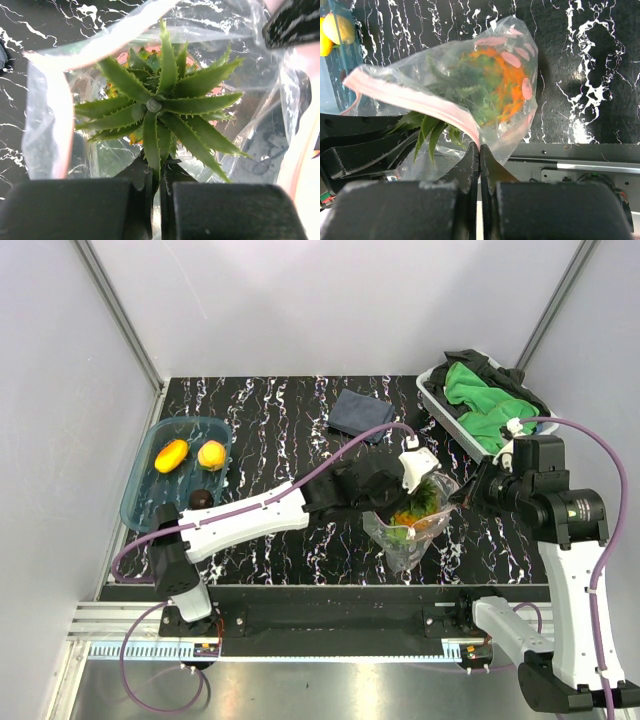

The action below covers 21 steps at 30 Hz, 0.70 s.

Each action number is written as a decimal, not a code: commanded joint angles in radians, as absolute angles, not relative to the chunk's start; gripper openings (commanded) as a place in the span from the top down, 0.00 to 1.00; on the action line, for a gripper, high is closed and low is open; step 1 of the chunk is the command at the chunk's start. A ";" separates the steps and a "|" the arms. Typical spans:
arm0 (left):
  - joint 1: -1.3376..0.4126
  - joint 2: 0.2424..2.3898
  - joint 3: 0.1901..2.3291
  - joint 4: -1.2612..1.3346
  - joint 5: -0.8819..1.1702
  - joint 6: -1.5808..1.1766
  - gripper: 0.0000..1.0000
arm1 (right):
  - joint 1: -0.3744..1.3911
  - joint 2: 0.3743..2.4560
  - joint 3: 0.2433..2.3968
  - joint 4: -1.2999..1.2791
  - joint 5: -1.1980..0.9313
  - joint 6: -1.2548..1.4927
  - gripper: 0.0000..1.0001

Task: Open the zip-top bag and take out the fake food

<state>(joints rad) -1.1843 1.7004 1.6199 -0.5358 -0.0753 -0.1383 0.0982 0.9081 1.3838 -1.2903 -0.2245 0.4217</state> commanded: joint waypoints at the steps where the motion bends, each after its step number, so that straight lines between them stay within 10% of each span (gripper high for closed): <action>1: -1.181 1.638 1.600 -0.497 -0.068 -0.114 1.00 | 0.103 0.905 1.433 -1.289 -0.178 0.413 1.00; 21: -1.258 1.600 1.658 -0.480 -0.030 0.026 1.00 | 0.101 0.971 1.442 -1.275 -0.221 0.388 1.00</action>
<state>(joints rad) -1.2518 1.6852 1.6196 -0.5373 0.0181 -0.0093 0.0982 0.9939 1.4338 -1.2770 -0.2703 0.4156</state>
